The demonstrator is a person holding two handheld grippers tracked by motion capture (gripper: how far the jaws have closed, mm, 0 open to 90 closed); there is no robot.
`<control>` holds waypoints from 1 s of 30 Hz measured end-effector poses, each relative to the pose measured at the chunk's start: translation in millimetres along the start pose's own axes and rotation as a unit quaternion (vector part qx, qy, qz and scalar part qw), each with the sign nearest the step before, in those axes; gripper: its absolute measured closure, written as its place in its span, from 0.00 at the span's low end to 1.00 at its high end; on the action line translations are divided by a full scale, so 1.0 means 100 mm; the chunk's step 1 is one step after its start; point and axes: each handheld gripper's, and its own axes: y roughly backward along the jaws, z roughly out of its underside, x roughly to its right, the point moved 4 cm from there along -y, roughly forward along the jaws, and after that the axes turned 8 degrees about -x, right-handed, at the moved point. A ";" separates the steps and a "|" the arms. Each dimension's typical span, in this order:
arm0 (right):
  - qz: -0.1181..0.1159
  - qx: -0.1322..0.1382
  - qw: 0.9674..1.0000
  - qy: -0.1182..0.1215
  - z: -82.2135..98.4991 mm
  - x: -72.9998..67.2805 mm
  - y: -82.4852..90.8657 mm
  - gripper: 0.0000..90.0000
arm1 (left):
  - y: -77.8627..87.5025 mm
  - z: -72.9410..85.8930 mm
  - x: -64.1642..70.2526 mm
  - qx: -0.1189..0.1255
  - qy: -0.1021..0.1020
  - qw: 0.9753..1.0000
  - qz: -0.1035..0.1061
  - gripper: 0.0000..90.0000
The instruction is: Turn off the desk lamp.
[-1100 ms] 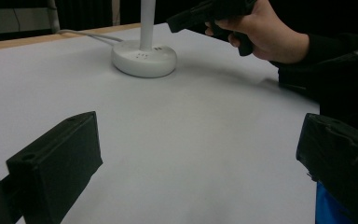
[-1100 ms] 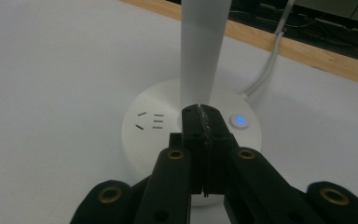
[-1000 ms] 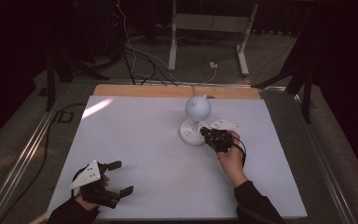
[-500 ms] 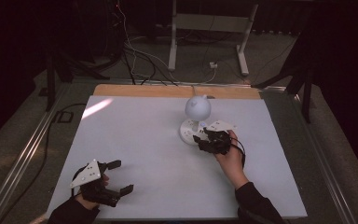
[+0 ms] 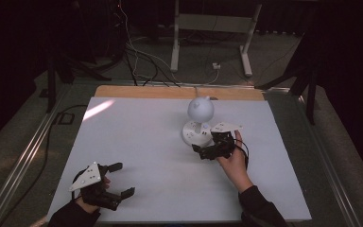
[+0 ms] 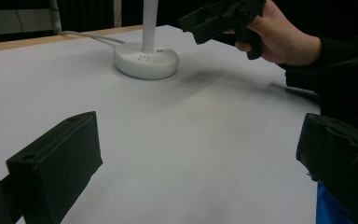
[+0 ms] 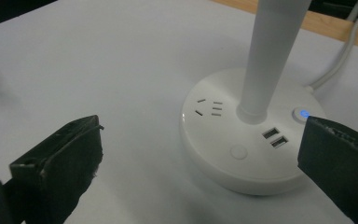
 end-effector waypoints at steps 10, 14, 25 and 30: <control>0.010 0.025 1.000 0.004 0.17 0.06 0.19 0.00 | 0.00 -0.01 0.01 0.002 -0.001 1.000 0.004 0.01; 0.017 0.022 1.000 0.001 0.28 0.09 0.30 0.00 | 0.01 -0.01 0.01 0.001 -0.002 1.000 0.004 0.01; 0.025 0.013 1.000 -0.008 0.61 0.14 0.59 0.00 | 0.00 0.00 0.01 0.001 -0.001 1.000 0.003 0.01; 0.035 0.003 0.999 0.002 0.72 0.16 0.67 0.00 | 0.00 0.00 0.01 -0.001 -0.001 1.000 0.003 0.01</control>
